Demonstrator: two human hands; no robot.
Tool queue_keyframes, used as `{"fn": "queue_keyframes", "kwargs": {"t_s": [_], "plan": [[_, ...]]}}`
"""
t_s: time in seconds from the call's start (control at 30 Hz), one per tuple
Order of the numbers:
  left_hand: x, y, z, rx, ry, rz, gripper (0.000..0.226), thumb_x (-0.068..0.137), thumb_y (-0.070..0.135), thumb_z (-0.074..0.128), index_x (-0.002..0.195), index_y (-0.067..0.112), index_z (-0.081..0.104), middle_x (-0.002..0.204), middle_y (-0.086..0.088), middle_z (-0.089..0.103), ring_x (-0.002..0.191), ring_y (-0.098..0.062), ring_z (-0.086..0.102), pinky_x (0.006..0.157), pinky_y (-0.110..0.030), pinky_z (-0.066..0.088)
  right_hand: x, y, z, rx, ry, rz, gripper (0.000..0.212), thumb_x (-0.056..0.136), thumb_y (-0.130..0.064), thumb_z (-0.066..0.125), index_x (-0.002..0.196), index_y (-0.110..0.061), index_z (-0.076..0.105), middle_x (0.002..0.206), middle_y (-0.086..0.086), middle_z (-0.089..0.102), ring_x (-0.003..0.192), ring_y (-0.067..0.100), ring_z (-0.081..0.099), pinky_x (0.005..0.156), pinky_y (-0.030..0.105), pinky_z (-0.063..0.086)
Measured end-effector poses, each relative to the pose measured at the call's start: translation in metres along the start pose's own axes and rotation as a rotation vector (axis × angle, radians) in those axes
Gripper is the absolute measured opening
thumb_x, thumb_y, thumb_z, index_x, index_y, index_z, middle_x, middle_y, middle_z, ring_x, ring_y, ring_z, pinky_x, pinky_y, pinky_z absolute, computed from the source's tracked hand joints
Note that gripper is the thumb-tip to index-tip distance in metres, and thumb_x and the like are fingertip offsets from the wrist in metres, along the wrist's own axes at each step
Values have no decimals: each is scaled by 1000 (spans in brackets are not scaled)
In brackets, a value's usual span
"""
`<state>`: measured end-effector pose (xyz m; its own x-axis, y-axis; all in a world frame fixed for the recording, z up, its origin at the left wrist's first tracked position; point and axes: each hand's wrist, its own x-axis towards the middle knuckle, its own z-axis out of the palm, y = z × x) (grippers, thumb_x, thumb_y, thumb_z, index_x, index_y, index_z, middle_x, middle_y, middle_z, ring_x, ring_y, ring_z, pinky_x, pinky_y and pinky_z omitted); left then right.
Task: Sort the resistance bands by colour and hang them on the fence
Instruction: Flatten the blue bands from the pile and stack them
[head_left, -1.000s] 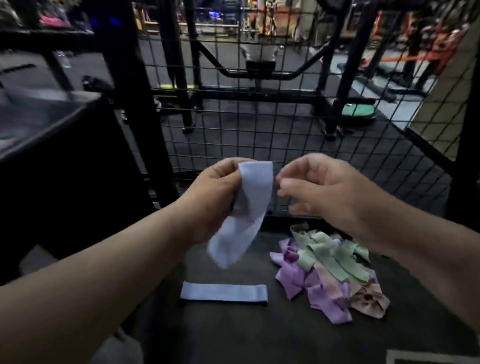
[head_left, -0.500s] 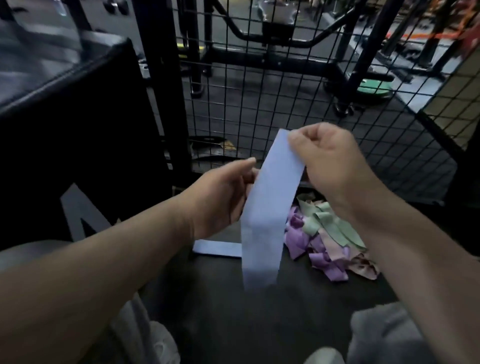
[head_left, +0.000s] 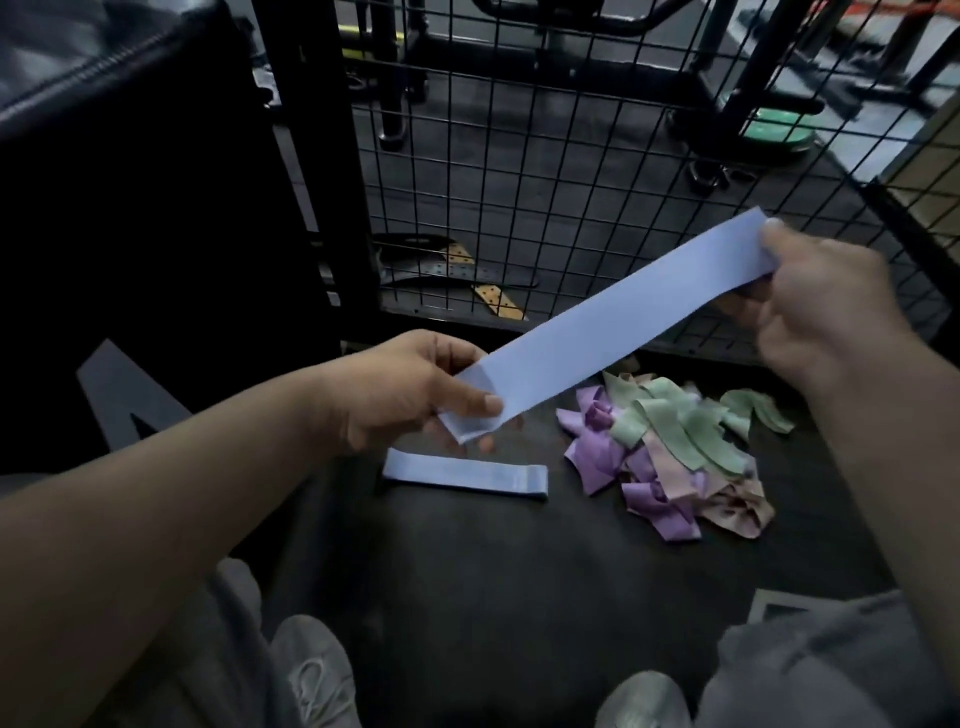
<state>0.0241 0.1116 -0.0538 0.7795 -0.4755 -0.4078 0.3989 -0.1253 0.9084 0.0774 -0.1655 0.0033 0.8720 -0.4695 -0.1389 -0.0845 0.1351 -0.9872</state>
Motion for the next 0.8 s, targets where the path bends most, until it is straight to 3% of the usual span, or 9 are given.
{"fn": "queue_keyframes", "kwargs": {"t_s": [0.17,0.3,0.43,0.57,0.63,0.7,0.8], "plan": [[11,12,1,-130,260,21,21,84,-4,68,105,-2,66,80,-14,72,58,-20,66,44,-23,49,-2,12,-1,-103,-90,53,11,103,-19,51,100,-10,56,95,7,69,75,16,74,55,30,59],[20,26,11,-230,384,105,35,83,-4,71,113,6,57,73,-8,71,51,-17,63,38,-20,42,-13,27,9,-364,-265,26,13,100,-16,56,111,-10,57,109,15,67,94,22,72,73,35,62],[30,32,17,-268,394,160,30,86,0,70,112,8,57,91,-16,68,60,-21,67,41,-22,48,-37,34,18,-635,-625,-181,41,90,-27,70,129,-25,56,125,-8,62,113,2,60,96,22,49],[36,30,17,-304,334,132,33,91,4,65,123,-3,59,89,-15,68,65,-20,67,49,-25,55,-51,46,23,-513,-1019,-143,58,83,-3,75,134,-20,53,124,-1,67,112,10,66,97,30,54],[38,30,15,-302,300,117,30,95,6,59,124,-2,60,95,-18,69,72,-23,68,56,-28,59,-49,58,27,-604,-954,-261,57,82,-5,78,130,-25,55,119,0,68,107,14,68,96,38,55],[36,32,12,-337,239,80,34,96,8,47,125,-5,59,105,-23,69,79,-26,70,61,-30,59,-47,65,33,-592,-807,-322,39,85,-11,75,120,-23,61,112,1,70,101,15,70,93,47,56],[33,34,5,-357,158,71,54,80,4,31,124,-11,59,110,-25,69,84,-29,64,67,-31,50,-44,64,39,-488,-635,-286,12,95,-13,64,107,-12,65,99,10,74,94,28,71,86,56,55]]}}
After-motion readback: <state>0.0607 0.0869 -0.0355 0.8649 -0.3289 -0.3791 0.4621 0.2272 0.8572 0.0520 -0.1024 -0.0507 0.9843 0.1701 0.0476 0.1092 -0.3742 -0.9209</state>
